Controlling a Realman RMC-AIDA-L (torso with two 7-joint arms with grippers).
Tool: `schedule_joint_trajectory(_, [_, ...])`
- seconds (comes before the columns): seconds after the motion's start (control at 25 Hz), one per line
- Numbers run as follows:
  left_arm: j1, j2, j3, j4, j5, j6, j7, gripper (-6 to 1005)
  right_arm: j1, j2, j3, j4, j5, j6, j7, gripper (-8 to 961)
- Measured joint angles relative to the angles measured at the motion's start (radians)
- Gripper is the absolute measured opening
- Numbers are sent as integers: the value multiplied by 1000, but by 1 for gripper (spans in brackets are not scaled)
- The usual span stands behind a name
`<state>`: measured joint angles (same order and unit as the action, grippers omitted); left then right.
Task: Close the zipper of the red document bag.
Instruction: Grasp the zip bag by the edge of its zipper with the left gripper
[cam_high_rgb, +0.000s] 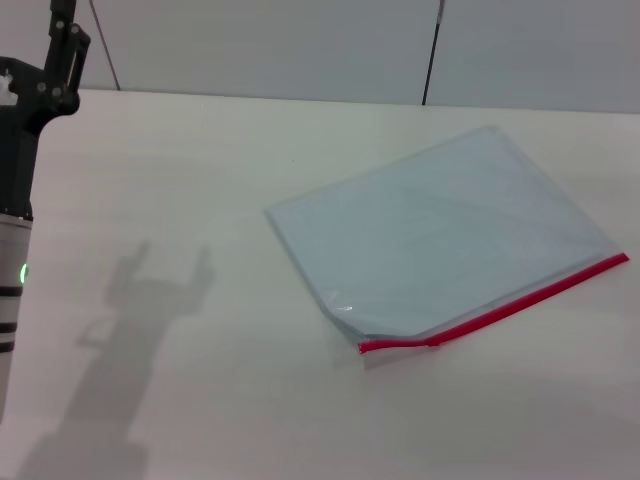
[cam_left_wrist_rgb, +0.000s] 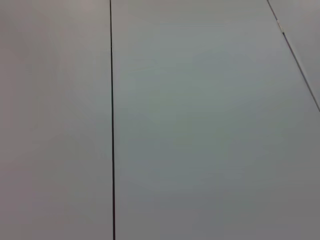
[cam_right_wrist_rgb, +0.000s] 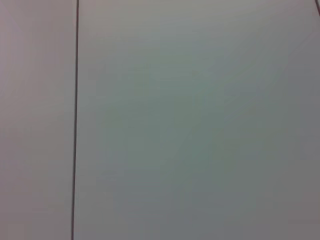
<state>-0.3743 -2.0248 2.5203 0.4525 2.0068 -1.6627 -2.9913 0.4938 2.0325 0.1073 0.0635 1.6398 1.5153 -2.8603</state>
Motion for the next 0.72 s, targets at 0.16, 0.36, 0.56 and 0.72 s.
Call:
schedule_joint_trajectory(0.16, [1, 0, 0, 0, -3, -1, 0, 741, 0, 0, 0, 0, 0, 0, 0, 891])
schedule_joint_trajectory(0.36, [1, 0, 0, 0, -2, -1, 0, 741, 0, 0, 0, 1, 0, -3, 1, 890])
schedule_joint_trajectory(0.56, [2, 0, 0, 0, -3, 0, 0, 741, 0, 0, 0, 2, 0, -4, 1, 889])
schedule_joint_trajectory(0.72, [2, 0, 0, 0, -3, 2, 0, 741, 0, 0, 0, 2, 1, -4, 1, 889])
